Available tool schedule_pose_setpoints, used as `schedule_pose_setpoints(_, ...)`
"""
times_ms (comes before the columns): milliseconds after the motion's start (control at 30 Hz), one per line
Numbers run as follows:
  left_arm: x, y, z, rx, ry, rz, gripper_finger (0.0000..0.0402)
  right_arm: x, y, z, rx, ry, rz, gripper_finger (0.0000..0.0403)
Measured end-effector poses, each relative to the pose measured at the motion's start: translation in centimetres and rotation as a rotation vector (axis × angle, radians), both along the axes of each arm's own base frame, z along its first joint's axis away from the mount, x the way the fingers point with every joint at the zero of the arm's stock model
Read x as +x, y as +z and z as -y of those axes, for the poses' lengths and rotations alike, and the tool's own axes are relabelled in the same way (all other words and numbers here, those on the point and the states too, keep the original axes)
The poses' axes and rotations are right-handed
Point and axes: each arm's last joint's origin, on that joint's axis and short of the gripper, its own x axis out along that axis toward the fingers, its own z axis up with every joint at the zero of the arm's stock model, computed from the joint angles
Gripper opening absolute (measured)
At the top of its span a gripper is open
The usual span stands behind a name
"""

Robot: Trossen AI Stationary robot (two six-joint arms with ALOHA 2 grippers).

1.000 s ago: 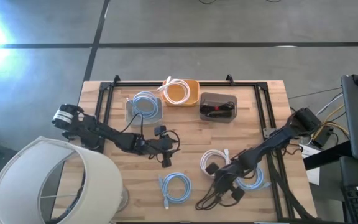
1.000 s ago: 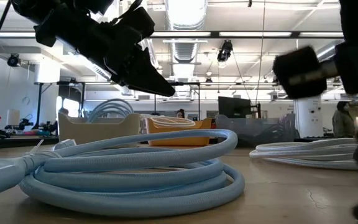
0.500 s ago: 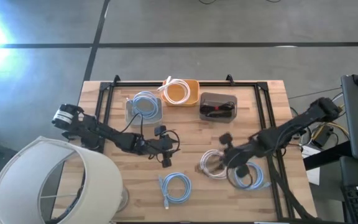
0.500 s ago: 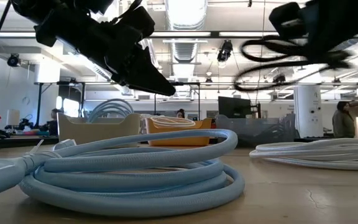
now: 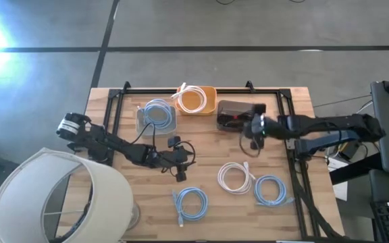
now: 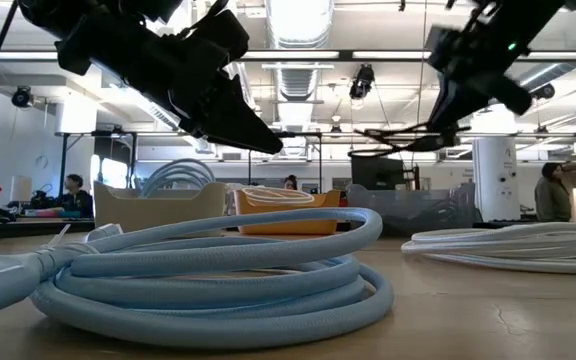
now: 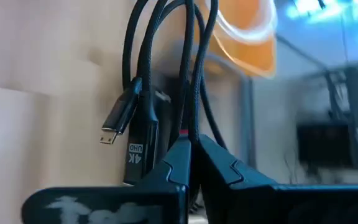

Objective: Pick & Place USB Port
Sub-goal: Put the black charger cable into the black bin, then put the left light blue hdmi cable into the gray bin

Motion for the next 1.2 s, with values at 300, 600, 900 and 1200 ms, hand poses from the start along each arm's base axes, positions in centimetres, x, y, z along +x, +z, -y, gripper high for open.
schedule_pose_setpoints(300, 0.0, 0.0, 0.0, 0.0, 0.0, 0.0, 0.0172, 0.3, -1.8, 5.6, -0.067, -0.132, -0.164, 0.0013)
schedule_pose_setpoints(600, 0.0, 0.0, 0.0, 0.0, 0.0, 0.0, 0.0172, 1.8, -4.6, 7.0, 0.031, -0.079, -0.263, 0.0013)
schedule_pose_setpoints(900, 0.0, 0.0, 0.0, -0.001, 0.001, 0.0, 0.0172, 2.7, -5.2, 7.4, 0.012, -0.078, -0.25, 0.0031)
schedule_pose_setpoints(1200, 0.0, 0.0, 0.0, -0.016, 0.008, 0.003, 0.0172, 2.7, -5.4, 7.5, -0.019, -0.127, -0.264, 0.009)
